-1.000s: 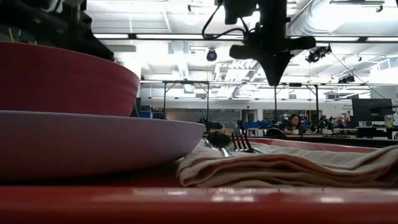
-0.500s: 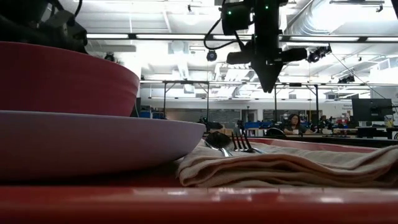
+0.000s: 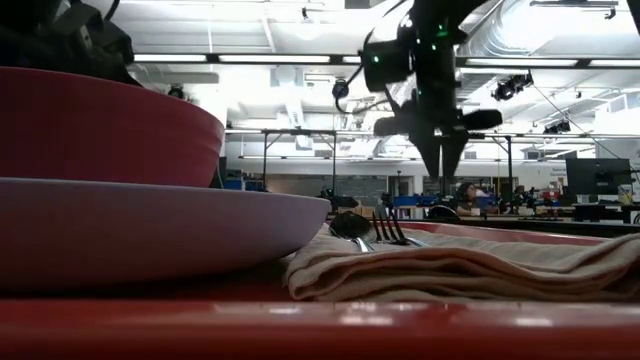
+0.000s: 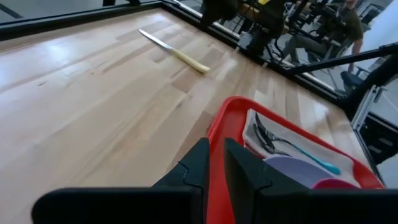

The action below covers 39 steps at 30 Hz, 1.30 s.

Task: Set up tray
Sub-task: Put the yellow knife to the right of the blue fork on the peach napkin on the orange serving tray

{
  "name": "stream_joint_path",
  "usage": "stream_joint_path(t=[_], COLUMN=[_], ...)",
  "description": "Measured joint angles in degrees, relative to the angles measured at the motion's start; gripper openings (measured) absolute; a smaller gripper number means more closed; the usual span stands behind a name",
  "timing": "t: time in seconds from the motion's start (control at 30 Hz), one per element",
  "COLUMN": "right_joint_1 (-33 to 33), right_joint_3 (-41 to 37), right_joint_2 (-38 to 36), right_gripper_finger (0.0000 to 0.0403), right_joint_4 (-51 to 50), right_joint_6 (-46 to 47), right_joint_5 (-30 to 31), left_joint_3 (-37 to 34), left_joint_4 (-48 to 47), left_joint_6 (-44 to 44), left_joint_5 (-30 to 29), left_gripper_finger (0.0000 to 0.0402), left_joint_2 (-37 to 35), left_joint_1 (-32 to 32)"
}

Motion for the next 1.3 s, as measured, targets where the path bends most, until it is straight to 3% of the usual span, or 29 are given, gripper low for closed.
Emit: stream_joint_path(t=[0.23, 0.43, 0.9, 1.3], right_joint_1=[-1.37, -3.53, -8.37, -8.41], right_joint_3=[-4.30, -8.27, -12.28, -12.24], right_joint_2=[0.00, 0.00, 0.17, 6.15], right_gripper_finger=[0.0147, 0.0177, 0.0178, 0.0162], right_joint_4=[5.17, 15.46, 23.06, 24.89], right_joint_6=[-0.99, -1.03, -1.44, -1.52], right_joint_5=[-3.06, -3.96, -4.19, -5.31], left_joint_3=[1.51, 1.57, 1.58, 1.60], left_joint_4=[-0.55, -3.12, -4.64, -5.26], left_joint_6=[1.40, 0.87, -0.22, -0.57], left_joint_5=[1.47, 1.55, 2.67, 2.67], left_gripper_finger=[0.0079, 0.0079, 0.0079, 0.0079], left_joint_2=[-1.31, -3.34, -4.52, -4.52], left_joint_1=[-0.02, -0.02, -0.02, 0.00])
